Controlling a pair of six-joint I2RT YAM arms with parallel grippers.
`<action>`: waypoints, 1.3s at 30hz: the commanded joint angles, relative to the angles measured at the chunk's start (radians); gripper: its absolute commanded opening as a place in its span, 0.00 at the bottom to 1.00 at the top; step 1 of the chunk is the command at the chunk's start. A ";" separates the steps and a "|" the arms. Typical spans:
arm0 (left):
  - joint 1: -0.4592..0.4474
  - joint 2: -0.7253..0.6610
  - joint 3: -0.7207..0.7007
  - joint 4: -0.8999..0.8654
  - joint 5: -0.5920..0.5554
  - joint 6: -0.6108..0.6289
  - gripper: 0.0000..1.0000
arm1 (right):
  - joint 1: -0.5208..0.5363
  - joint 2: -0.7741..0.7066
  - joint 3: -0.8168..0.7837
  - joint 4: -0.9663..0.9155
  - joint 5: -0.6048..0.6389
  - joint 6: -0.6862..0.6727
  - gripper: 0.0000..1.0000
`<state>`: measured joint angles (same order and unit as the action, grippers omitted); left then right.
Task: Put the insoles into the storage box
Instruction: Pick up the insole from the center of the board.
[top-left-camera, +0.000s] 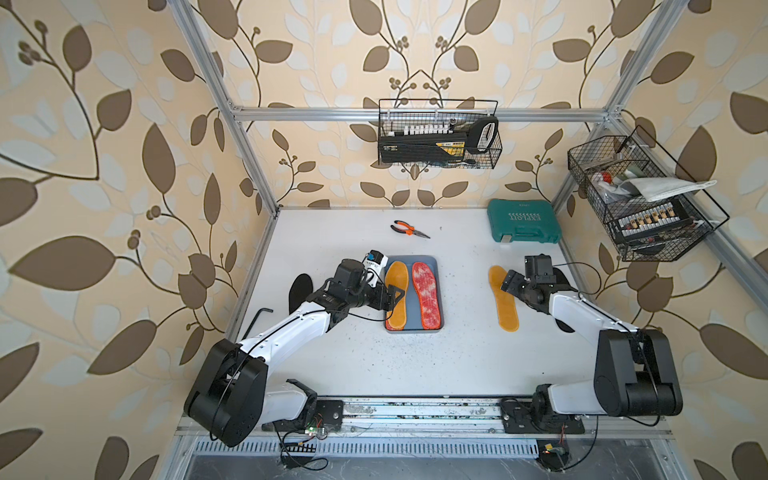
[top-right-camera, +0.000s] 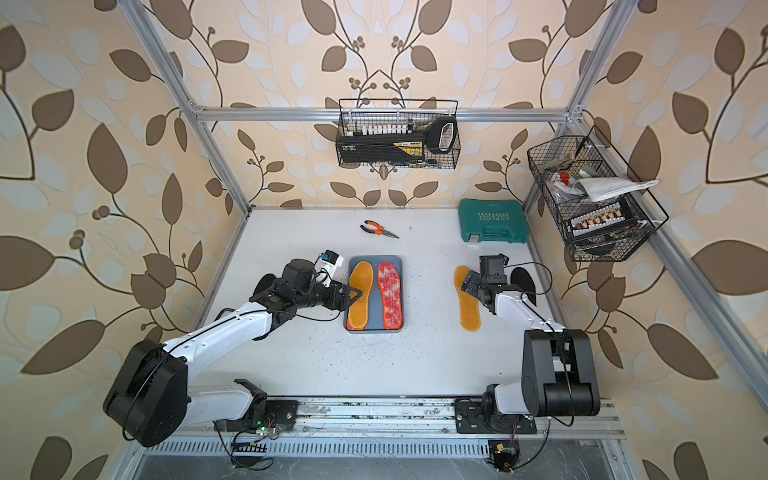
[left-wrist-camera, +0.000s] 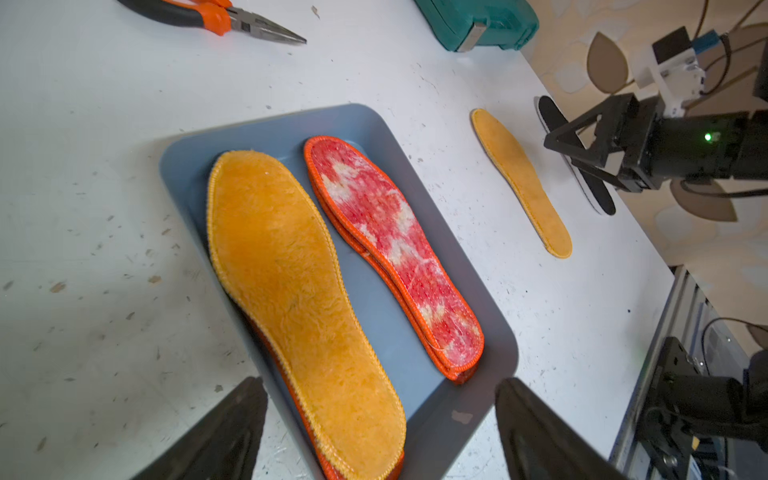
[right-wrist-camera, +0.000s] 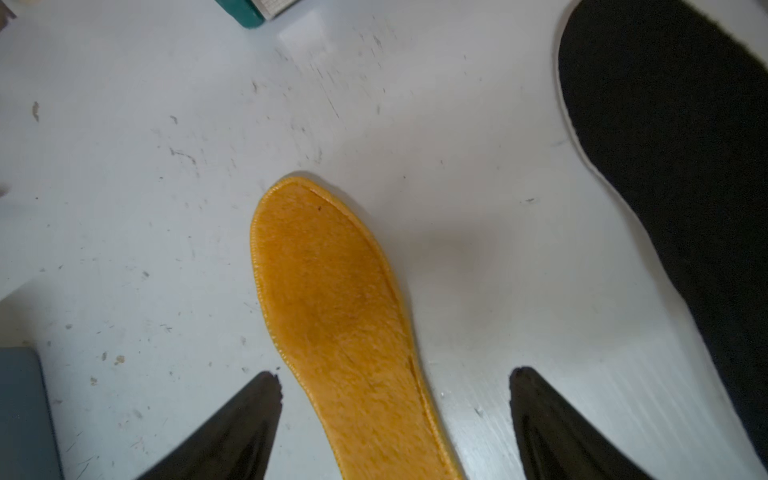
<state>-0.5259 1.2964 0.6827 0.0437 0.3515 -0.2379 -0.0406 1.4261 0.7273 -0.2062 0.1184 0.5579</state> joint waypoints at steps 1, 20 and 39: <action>-0.055 -0.001 -0.018 0.127 0.074 0.070 0.90 | -0.031 0.015 0.002 -0.010 -0.116 0.019 0.86; -0.088 -0.081 -0.030 0.066 -0.055 0.078 0.92 | -0.037 0.121 -0.035 0.003 -0.256 0.060 0.46; -0.088 -0.093 -0.040 0.058 -0.083 0.091 0.94 | -0.037 0.095 -0.037 0.030 -0.265 0.056 0.00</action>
<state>-0.6151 1.2095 0.6426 0.0792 0.2630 -0.1604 -0.0769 1.5497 0.7090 -0.1642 -0.1402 0.6209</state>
